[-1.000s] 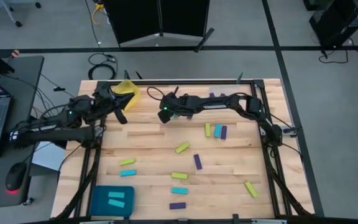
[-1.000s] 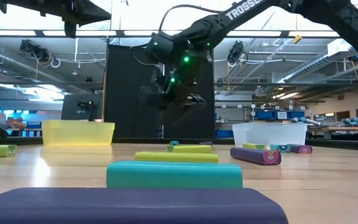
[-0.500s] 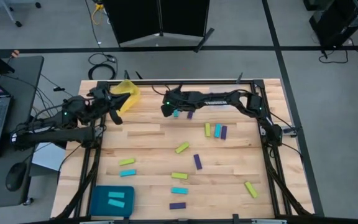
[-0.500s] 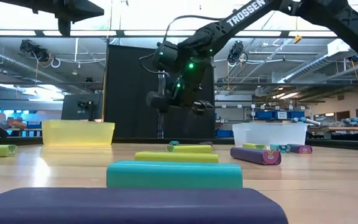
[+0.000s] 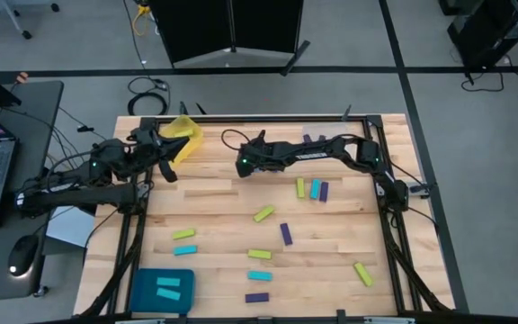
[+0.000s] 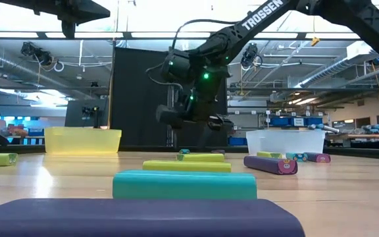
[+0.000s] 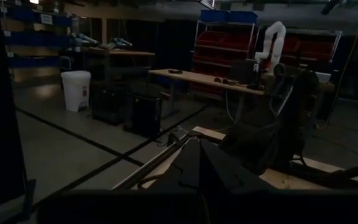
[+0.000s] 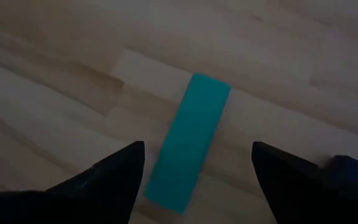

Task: Sort blocks
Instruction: Put the light blue block into the blue bin

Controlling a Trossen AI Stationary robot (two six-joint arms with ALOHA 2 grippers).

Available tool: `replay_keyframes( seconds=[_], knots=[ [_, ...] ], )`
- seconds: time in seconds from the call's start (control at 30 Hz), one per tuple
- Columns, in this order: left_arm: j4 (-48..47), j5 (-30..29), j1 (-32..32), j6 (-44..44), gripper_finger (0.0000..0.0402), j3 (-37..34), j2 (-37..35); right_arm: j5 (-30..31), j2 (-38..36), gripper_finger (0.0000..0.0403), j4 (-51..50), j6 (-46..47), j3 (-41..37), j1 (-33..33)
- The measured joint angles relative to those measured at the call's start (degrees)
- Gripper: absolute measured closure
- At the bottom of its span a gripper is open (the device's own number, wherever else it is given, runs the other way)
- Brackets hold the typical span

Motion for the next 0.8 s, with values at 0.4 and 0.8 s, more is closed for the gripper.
replay_keyframes(
  seconds=[0.4,0.8],
  knots=[
    [-0.04,0.00,0.00,0.57,0.0391,0.00,0.00,0.12,-0.15,0.0115,3.43,0.00,-3.83,0.05],
    [0.11,-0.02,0.00,0.61,0.0391,0.00,0.00,-0.80,-0.16,0.0205,3.01,-1.91,-4.01,0.05]
  ],
)
